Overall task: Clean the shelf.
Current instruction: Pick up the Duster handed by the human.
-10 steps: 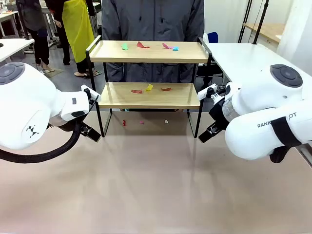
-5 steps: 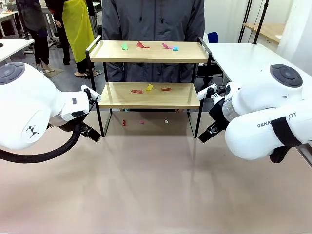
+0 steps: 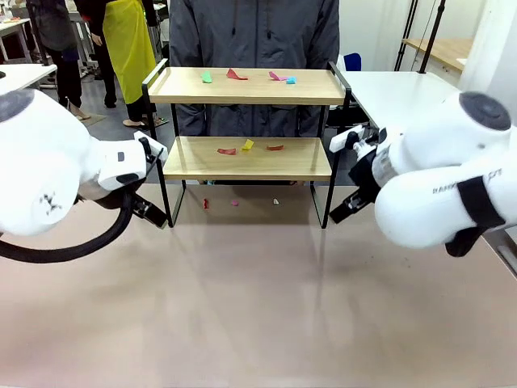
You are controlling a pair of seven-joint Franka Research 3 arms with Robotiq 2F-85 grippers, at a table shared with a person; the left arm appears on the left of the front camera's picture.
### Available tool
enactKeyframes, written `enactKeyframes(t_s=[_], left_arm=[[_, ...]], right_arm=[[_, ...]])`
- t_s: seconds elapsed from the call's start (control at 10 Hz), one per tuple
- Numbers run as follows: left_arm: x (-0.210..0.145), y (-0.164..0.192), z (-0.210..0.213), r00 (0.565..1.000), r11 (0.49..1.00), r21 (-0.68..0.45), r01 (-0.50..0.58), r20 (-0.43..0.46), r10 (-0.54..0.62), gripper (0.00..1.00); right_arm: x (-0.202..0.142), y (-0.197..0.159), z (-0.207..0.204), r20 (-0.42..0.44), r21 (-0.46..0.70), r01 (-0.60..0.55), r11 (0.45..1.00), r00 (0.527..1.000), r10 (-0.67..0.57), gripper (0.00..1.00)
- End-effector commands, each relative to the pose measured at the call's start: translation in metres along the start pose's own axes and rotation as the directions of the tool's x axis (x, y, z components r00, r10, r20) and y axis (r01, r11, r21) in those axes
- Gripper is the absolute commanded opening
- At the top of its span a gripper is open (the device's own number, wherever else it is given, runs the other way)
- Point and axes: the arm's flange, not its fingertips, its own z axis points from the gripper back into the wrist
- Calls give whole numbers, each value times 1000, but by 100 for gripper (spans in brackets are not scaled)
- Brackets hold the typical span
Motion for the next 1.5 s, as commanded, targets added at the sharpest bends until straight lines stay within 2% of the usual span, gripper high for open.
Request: enactKeyframes(t_s=[0.0, 0.2, 0.3, 0.6, 0.7, 0.8, 0.9, 1.0, 1.1, 1.4], left_arm=[[10, 38, 51, 999, 998, -49, 41, -5, -41, 100], [7, 73, 81, 995, 982, -161, 100, 15, -99, 100], [-1, 97, 94, 983, 950, -255, 181, 58, -172, 100], [-36, 157, 103, 931, 815, -459, 354, 259, -259, 100], [-48, 174, 102, 904, 780, -479, 403, 340, -259, 100], [-57, 188, 101, 889, 772, -473, 425, 377, -259, 100], [-66, 197, 100, 872, 768, -458, 447, 415, -260, 100], [-69, 188, 96, 848, 761, -442, 475, 461, -261, 100], [-71, 182, 109, 880, 786, -443, 432, 398, -259, 100], [-71, 182, 109, 880, 786, -443, 432, 398, -259, 100]], right_arm=[[12, -45, 46, 76, 60, 30, 998, 997, -34, 100], [5, -91, 70, 129, 125, 65, 990, 988, -81, 100], [-5, -121, 77, 169, 186, 45, 981, 983, -77, 100], [-46, -198, 71, 290, 299, -43, 953, 956, -48, 100], [-62, -218, 66, 341, 342, -80, 936, 939, -44, 100], [-77, -236, 60, 401, 376, -113, 920, 915, -51, 100], [-87, -246, 55, 425, 378, -109, 919, 902, -68, 100], [-93, -243, 53, 459, 396, -111, 912, 883, -92, 100], [-94, -230, 75, 381, 328, -79, 941, 923, -55, 100], [-94, -230, 75, 381, 328, -79, 941, 923, -55, 100]])
